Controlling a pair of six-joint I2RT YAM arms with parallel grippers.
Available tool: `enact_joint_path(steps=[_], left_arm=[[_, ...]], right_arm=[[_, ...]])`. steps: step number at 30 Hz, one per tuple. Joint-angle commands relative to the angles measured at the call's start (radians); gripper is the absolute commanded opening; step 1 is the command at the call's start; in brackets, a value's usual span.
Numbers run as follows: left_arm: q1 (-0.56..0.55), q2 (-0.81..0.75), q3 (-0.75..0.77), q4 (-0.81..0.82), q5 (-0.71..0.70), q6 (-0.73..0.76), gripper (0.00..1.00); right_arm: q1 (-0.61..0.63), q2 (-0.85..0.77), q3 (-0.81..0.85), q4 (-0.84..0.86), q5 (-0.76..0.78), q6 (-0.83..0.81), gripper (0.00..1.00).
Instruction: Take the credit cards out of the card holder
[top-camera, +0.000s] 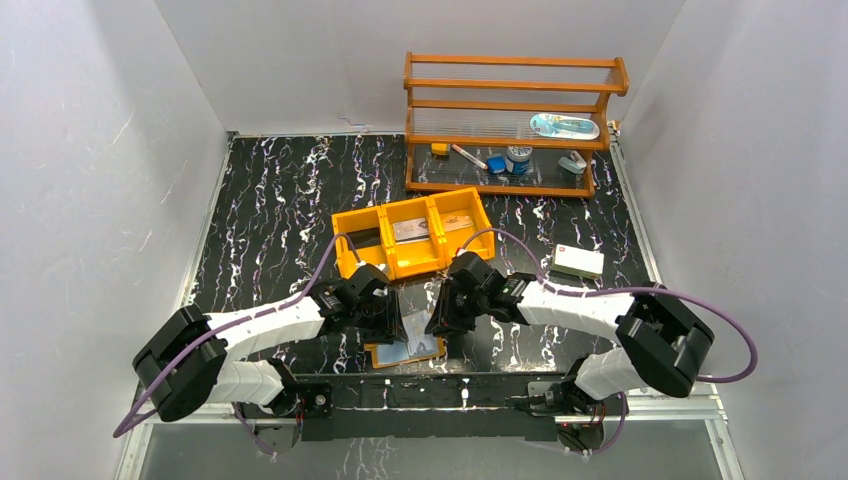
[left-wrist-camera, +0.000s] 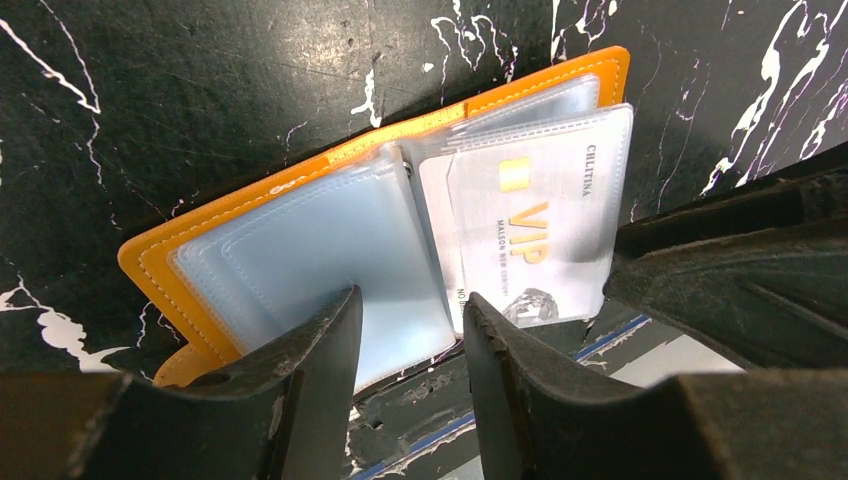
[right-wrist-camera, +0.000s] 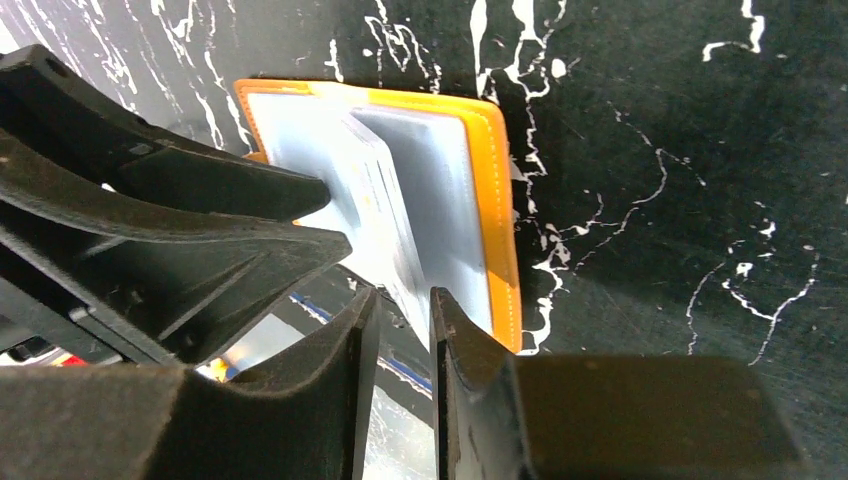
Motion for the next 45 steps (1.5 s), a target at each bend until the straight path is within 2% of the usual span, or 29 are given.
enact_joint_path(steps=[1,6,13,17,24,33,45], left_arm=[[0.000,-0.012,-0.004,-0.017,0.000,-0.004,0.41],[0.001,-0.024,0.025,-0.069,-0.028,-0.004,0.44],[0.000,-0.106,0.105,-0.143,-0.071,0.008,0.55],[0.001,-0.110,0.133,-0.130,-0.042,0.015,0.56],[0.001,-0.055,0.086,0.015,0.070,-0.033,0.50],[0.001,-0.055,-0.031,0.117,0.044,-0.149,0.46],[0.043,-0.074,-0.249,0.442,0.138,-0.302,0.45]], right_arm=[[0.001,-0.016,0.056,-0.016,0.002,-0.015,0.34],[0.002,0.004,0.060,0.011,-0.033,-0.014,0.34],[0.002,-0.008,0.092,-0.154,0.112,0.003,0.39],[0.002,-0.020,0.080,-0.116,0.084,-0.002,0.40],[0.001,0.009,0.015,0.072,-0.023,0.032,0.34],[0.002,0.069,-0.033,0.125,-0.039,0.045,0.33],[0.000,0.098,-0.094,0.145,-0.035,0.074,0.31]])
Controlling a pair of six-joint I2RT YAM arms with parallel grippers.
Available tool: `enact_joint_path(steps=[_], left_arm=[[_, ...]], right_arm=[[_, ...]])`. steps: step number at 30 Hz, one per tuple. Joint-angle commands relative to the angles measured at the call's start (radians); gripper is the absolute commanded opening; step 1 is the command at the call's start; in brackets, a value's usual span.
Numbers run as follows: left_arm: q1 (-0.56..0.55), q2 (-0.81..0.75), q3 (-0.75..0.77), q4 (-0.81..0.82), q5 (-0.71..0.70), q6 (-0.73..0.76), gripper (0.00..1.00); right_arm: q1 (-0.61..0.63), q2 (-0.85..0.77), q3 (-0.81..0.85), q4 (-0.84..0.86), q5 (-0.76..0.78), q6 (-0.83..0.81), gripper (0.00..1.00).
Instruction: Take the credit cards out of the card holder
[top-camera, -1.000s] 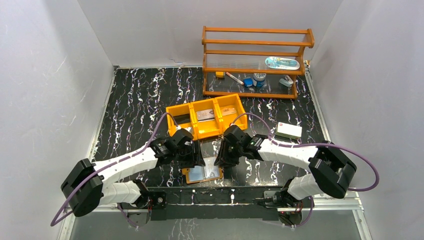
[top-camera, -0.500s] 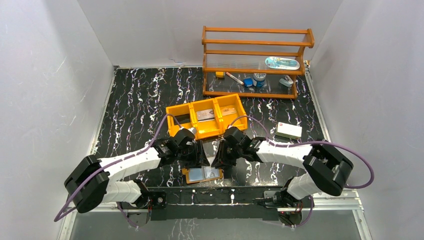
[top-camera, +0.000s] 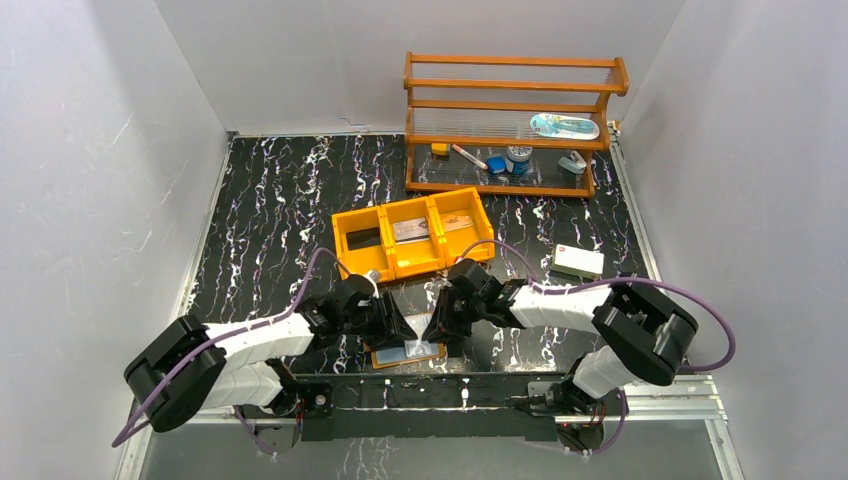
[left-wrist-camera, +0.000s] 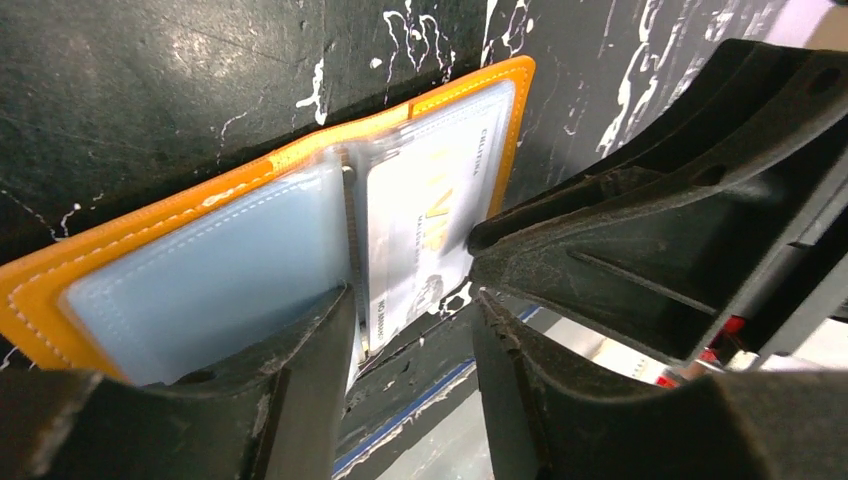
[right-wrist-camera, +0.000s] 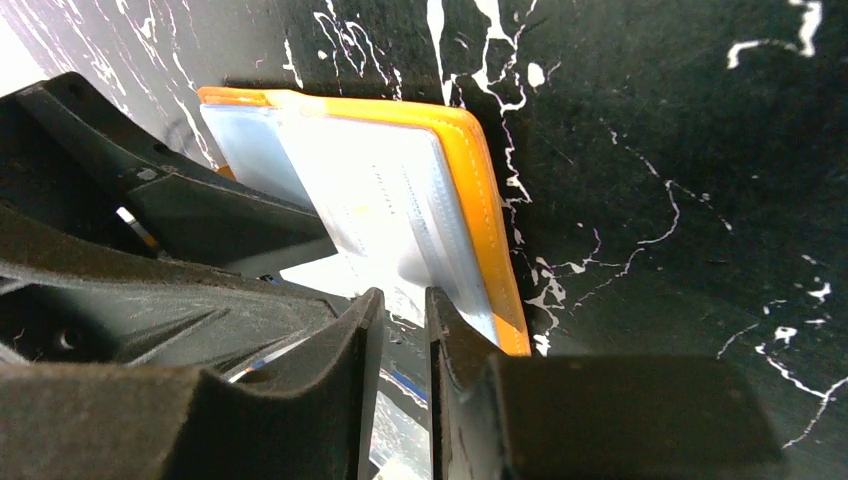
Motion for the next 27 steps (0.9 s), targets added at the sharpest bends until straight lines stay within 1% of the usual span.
enact_joint_path(steps=[1,7,13,15,19,22,27], left_arm=[[0.023,-0.017,-0.093,0.155,0.041,-0.093,0.43],[0.041,-0.042,-0.220,0.359,0.048,-0.192,0.32],[0.043,-0.012,-0.215,0.430,0.075,-0.176,0.25],[0.045,0.010,-0.217,0.467,0.087,-0.180,0.20],[0.047,0.043,-0.246,0.576,0.098,-0.208,0.11],[0.048,0.050,-0.255,0.605,0.099,-0.215,0.01],[0.049,0.021,-0.244,0.586,0.101,-0.189,0.00]], right_arm=[[0.000,0.003,-0.051,0.007,0.020,0.023,0.30],[0.000,0.011,-0.102,0.060,-0.007,0.050,0.29],[0.000,0.032,-0.106,0.083,-0.021,0.054,0.29],[0.001,0.038,-0.104,0.091,-0.027,0.054,0.28],[0.000,0.054,-0.112,0.132,-0.055,0.059,0.23],[0.000,0.064,-0.121,0.153,-0.065,0.069,0.23],[0.001,0.068,-0.119,0.141,-0.058,0.075,0.23]])
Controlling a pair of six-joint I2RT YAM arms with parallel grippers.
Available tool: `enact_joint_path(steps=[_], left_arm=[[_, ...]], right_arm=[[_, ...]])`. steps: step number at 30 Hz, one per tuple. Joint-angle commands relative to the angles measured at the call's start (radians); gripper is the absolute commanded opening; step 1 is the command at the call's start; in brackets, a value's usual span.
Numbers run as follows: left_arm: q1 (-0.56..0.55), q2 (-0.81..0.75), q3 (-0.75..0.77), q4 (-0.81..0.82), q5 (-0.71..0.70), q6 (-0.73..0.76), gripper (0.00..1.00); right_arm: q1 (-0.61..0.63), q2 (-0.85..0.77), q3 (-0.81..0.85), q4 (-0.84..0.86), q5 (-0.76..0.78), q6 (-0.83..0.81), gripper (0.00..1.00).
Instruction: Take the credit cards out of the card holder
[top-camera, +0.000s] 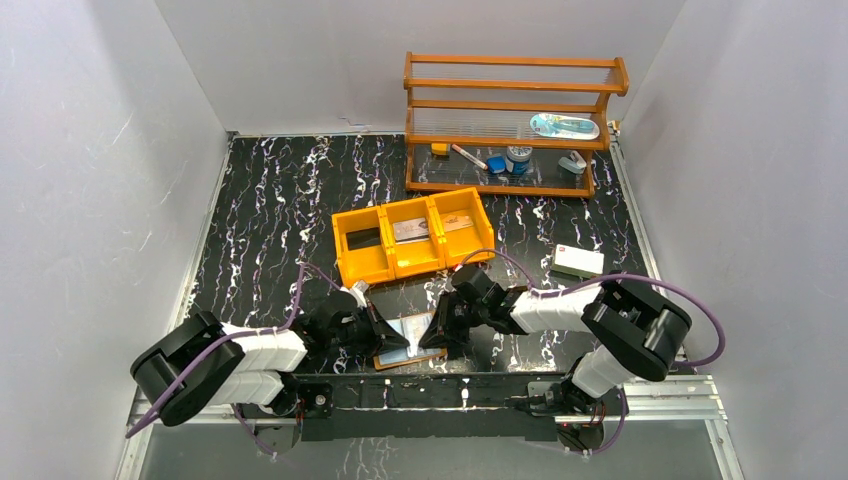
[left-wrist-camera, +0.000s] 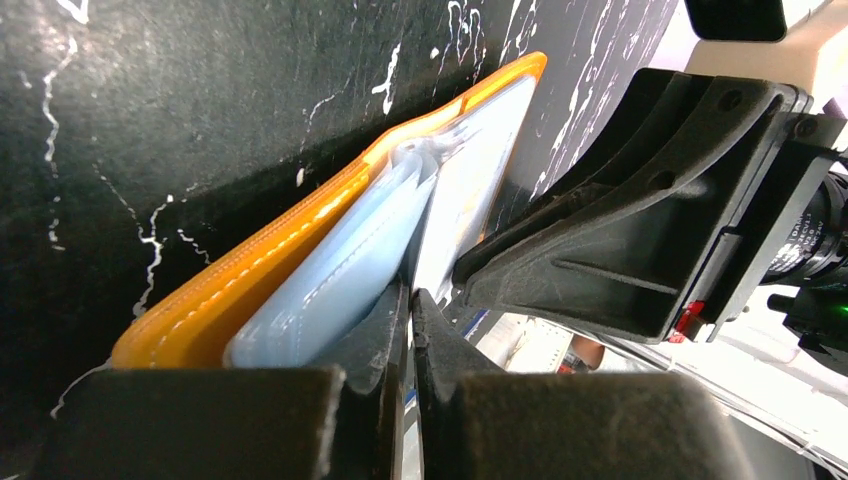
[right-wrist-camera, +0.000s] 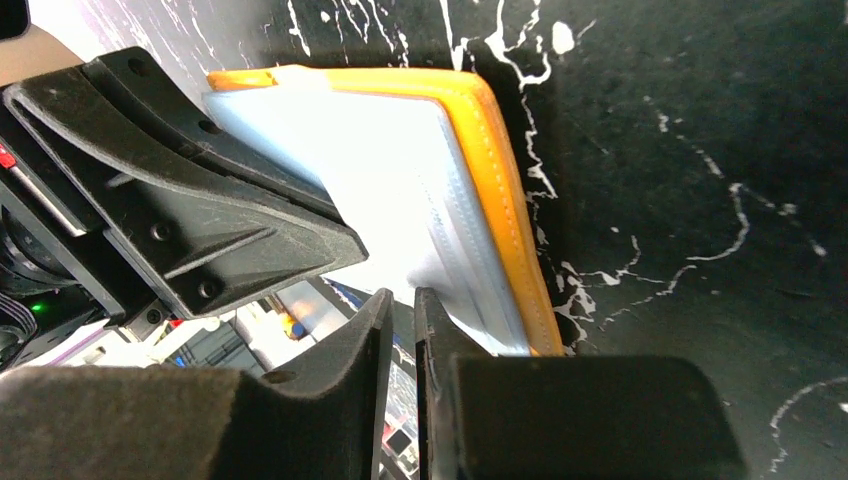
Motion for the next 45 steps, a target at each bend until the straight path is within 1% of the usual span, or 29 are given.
enact_joint_path(steps=[1,5,14,22,35,38,41,45], left_arm=[[-0.004,-0.035,0.024,0.052,0.014,0.009,0.00],[0.000,-0.105,0.024,-0.068,-0.022,0.031,0.00],[0.018,-0.189,-0.003,-0.153,-0.037,0.054,0.00],[0.027,-0.225,0.005,-0.244,-0.047,0.086,0.00],[0.030,-0.283,0.048,-0.453,-0.080,0.156,0.00],[0.031,-0.315,0.036,-0.478,-0.090,0.150,0.00],[0.031,-0.343,0.037,-0.535,-0.103,0.154,0.00],[0.032,-0.363,0.033,-0.560,-0.106,0.159,0.00]], right_arm=[[0.012,0.038,-0.027,-0.056,0.052,-0.006,0.23],[0.013,0.021,-0.017,-0.099,0.094,-0.006,0.26],[0.002,0.023,0.005,-0.120,0.107,-0.025,0.30],[0.000,0.041,0.017,-0.126,0.104,-0.033,0.31],[0.001,0.067,0.045,-0.139,0.096,-0.043,0.29],[0.001,0.068,0.049,-0.149,0.102,-0.045,0.29],[0.001,0.071,0.050,-0.151,0.102,-0.044,0.29],[0.000,0.074,0.053,-0.148,0.097,-0.043,0.29]])
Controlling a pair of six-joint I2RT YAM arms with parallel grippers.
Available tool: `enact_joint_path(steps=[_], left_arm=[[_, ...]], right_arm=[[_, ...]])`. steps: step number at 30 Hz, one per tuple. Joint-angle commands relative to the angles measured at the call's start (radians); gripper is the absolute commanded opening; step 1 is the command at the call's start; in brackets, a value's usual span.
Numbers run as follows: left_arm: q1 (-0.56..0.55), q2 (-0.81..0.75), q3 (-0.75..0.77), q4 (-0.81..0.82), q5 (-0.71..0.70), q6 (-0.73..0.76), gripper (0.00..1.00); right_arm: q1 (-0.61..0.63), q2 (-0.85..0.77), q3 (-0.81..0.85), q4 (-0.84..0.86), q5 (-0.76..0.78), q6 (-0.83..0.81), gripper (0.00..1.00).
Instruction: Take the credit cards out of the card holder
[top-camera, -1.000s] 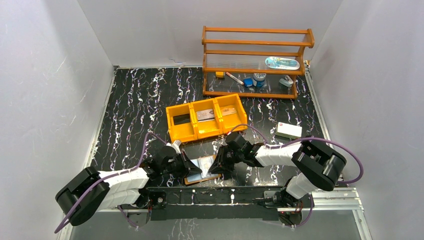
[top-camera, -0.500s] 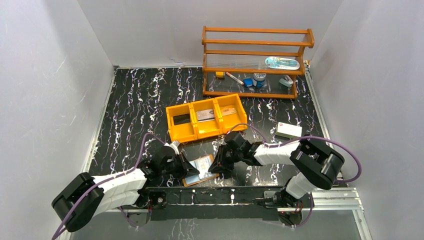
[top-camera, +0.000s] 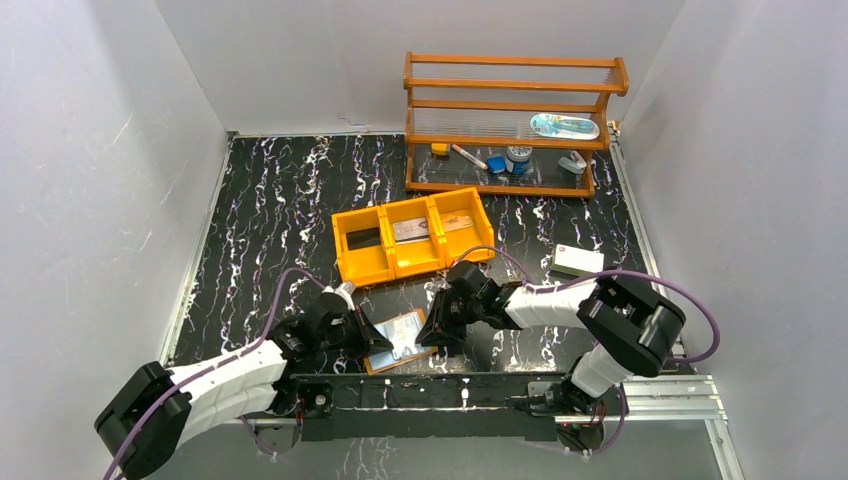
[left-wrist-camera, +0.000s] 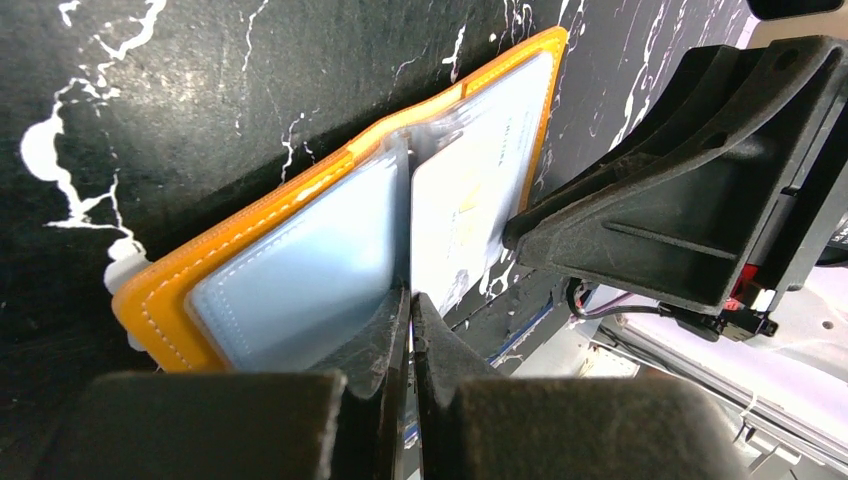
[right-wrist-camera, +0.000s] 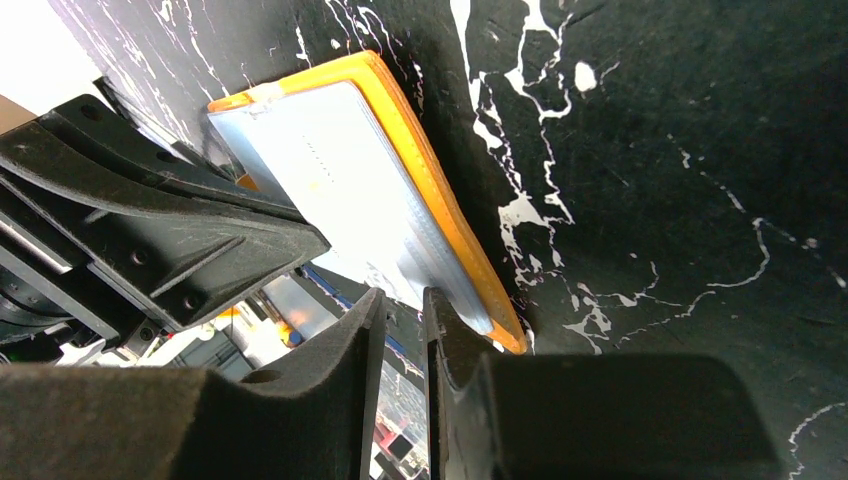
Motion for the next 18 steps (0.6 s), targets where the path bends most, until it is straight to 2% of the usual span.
enact_joint_path(steps=[1,10,14,18], left_arm=[[0.007,-0.024,0.009,-0.103,-0.023,0.023,0.00],[0.007,-0.025,0.027,-0.131,-0.034,0.041,0.00],[0.007,-0.001,0.052,-0.140,-0.031,0.058,0.00],[0.007,0.012,0.070,-0.142,-0.031,0.070,0.00]], right_arm=[[-0.004,0.037,-0.002,-0.099,0.083,-0.039,0.29],[-0.004,-0.014,0.031,-0.093,0.072,-0.079,0.29],[-0.004,-0.064,0.091,-0.106,0.074,-0.119,0.29],[-0.004,-0.046,0.160,-0.124,0.059,-0.147,0.29]])
